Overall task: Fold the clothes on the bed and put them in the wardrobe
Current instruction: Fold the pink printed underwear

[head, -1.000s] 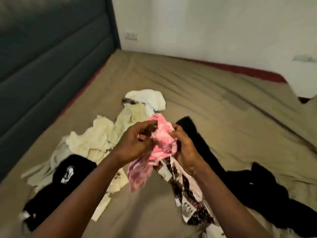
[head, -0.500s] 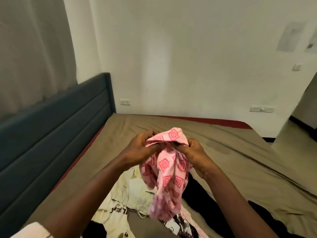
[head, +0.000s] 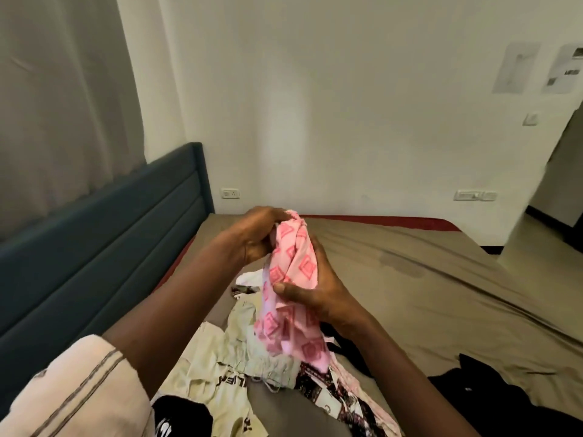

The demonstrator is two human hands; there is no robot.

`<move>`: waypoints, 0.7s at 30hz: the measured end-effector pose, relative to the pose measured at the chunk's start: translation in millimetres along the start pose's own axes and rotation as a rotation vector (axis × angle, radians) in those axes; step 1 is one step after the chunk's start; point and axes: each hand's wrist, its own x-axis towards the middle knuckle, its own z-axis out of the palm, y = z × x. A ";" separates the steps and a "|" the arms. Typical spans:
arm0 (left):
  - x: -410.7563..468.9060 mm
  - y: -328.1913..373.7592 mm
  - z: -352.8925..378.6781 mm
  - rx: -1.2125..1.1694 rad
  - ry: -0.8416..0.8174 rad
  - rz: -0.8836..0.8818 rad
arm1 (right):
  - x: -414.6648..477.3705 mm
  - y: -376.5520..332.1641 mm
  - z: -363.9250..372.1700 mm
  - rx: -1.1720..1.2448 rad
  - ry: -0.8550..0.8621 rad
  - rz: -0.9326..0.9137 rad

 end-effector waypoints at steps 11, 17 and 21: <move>-49.1 9.6 7.1 0.240 -0.557 0.143 | 25.1 -9.3 -29.8 0.869 0.258 0.407; -63.3 -46.7 -20.3 0.420 -0.752 -0.110 | 49.1 31.5 -64.6 0.652 0.669 0.426; -57.1 -83.5 -32.8 0.774 -0.363 -0.108 | 33.9 31.2 -81.3 0.670 0.692 0.279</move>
